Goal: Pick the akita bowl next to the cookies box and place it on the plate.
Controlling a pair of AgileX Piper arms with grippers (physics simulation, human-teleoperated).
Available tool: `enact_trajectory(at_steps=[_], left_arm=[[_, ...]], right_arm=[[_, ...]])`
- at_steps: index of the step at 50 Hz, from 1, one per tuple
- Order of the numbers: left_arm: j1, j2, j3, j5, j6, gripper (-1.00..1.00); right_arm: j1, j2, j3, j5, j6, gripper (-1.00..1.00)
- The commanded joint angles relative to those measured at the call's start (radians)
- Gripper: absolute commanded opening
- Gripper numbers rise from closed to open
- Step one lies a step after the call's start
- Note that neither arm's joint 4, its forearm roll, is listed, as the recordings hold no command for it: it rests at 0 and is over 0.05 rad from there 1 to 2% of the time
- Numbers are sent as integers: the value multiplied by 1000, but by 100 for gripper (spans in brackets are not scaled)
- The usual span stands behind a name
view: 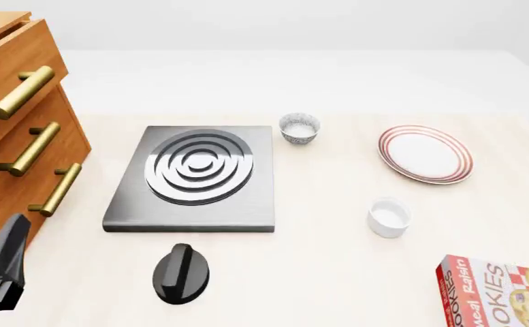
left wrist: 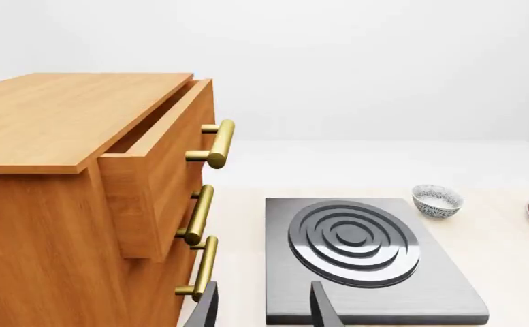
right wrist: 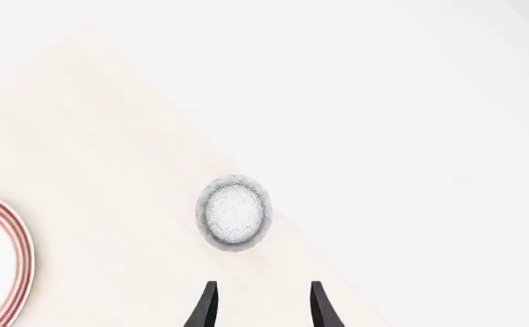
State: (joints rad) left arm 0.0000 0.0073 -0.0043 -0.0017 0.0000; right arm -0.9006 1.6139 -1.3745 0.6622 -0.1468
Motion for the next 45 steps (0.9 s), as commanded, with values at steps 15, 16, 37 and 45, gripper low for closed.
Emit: enact_trajectory(at_steps=[15,16,37,45], left_arm=[[0,0,0,0,0,100],[0,0,0,0,0,100],[0,0,0,0,0,100],[0,0,0,0,0,100]], right_arm=[[-29,89,-55,-8,-28,100],[-29,89,-55,-8,-28,100],[-12,122,-77,-18,-15,100],[-7,142,-87,-22,-18,100]])
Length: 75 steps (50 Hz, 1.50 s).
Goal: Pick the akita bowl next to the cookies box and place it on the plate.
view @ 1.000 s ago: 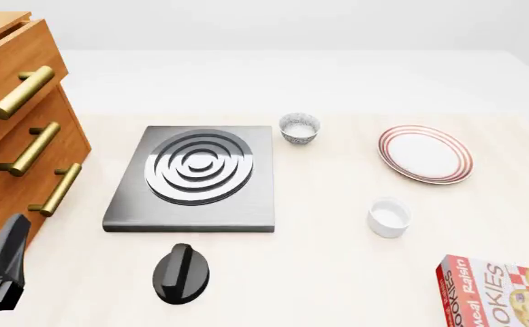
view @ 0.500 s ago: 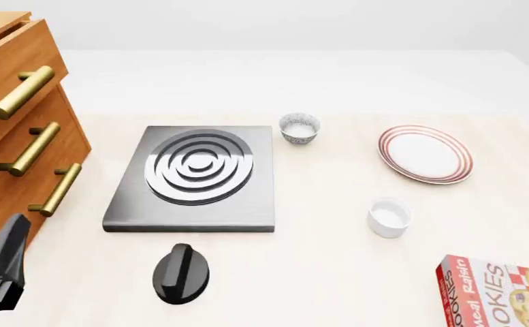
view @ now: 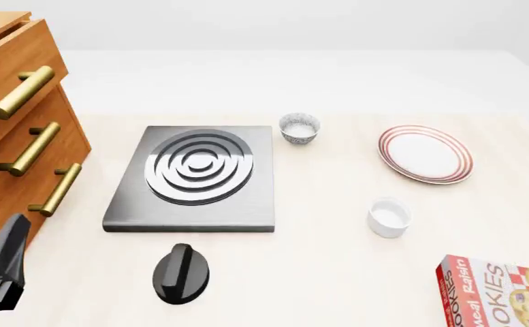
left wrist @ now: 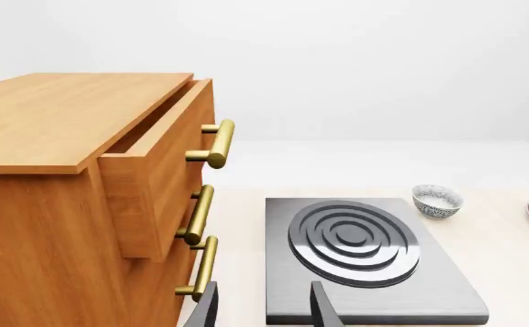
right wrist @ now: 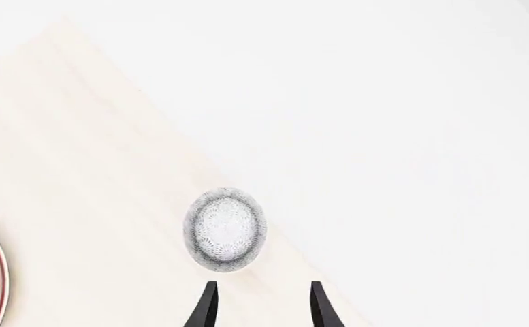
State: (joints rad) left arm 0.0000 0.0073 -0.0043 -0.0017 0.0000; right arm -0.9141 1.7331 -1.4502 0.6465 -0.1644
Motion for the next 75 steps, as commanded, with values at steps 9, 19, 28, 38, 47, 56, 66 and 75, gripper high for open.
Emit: enact_trajectory(at_steps=[9,19,28,38,47,56,66,75], left_arm=[[0,0,0,0,0,100],[0,0,0,0,0,100],[0,0,0,0,0,100],[0,0,0,0,0,100],[0,0,0,0,0,100],[0,0,0,0,0,100],[0,0,0,0,0,100],[0,0,0,0,0,100]], right_arm=[[4,51,-40,-2,-5,100],[2,86,-63,-5,-12,100],[-3,112,-92,-3,-19,100],[-2,147,-120,-5,-22,100],[-4,186,-148,-7,-33,100],[-10,231,-170,-13,-46,100],[-7,268,-183,-22,-54,100],[-7,298,-183,-35,-63,100]])
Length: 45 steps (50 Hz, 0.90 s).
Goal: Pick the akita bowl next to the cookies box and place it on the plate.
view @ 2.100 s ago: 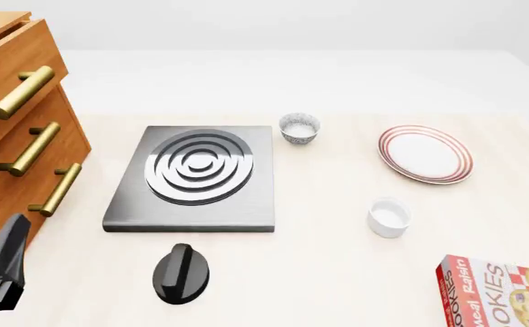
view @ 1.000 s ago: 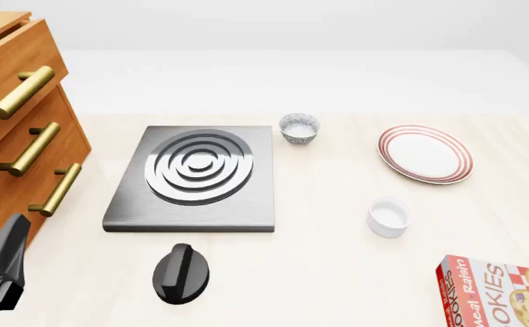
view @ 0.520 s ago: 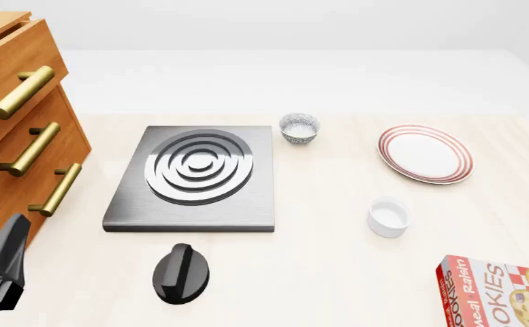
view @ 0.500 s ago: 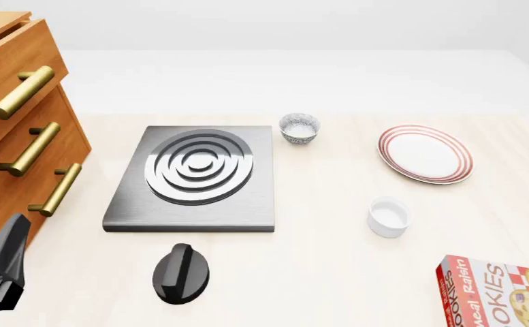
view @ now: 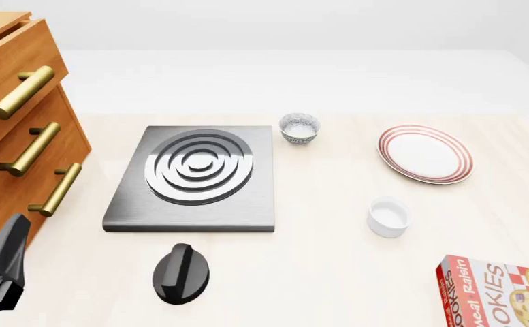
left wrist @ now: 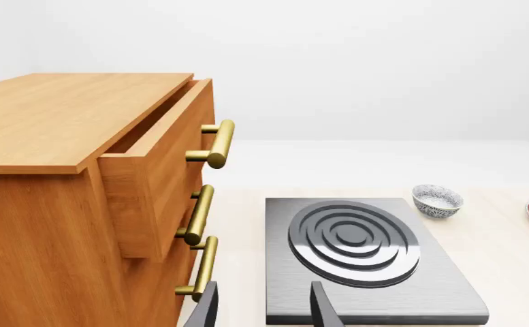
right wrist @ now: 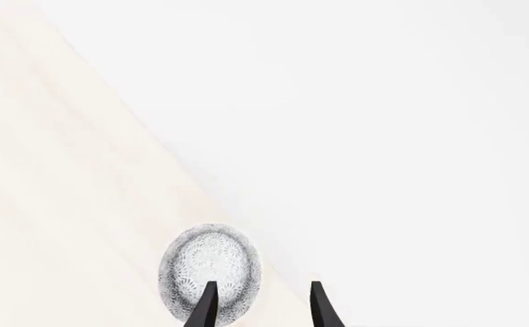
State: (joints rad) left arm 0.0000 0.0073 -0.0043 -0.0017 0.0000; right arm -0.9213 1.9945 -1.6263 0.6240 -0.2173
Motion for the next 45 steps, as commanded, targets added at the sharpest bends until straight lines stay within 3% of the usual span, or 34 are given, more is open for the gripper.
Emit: enact_trajectory(at_steps=[1,45], left_arm=[[0,0,0,0,0,100],[0,0,0,0,0,100]], right_arm=[[1,41,-7,-13,-11,100],[-16,140,0,-40,-57,100]])
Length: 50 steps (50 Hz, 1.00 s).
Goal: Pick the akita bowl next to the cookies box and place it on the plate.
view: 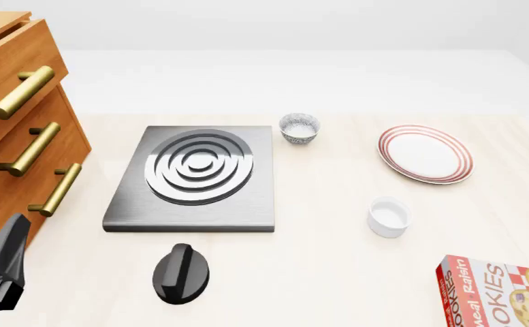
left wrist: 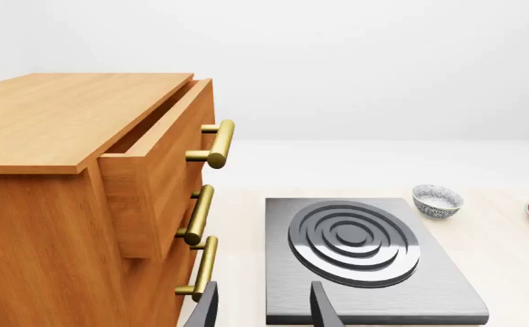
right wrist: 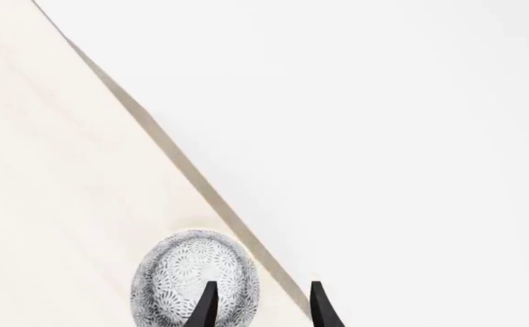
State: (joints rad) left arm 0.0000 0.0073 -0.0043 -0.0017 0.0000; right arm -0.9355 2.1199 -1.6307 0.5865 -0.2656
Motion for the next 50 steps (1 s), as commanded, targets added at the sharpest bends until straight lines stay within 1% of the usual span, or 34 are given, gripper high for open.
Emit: enact_trajectory(at_steps=[1,50], left_arm=[[0,0,0,0,0,100],[0,0,0,0,0,100]], right_arm=[[-2,15,6,-4,-10,100],[7,86,42,-43,-48,100]])
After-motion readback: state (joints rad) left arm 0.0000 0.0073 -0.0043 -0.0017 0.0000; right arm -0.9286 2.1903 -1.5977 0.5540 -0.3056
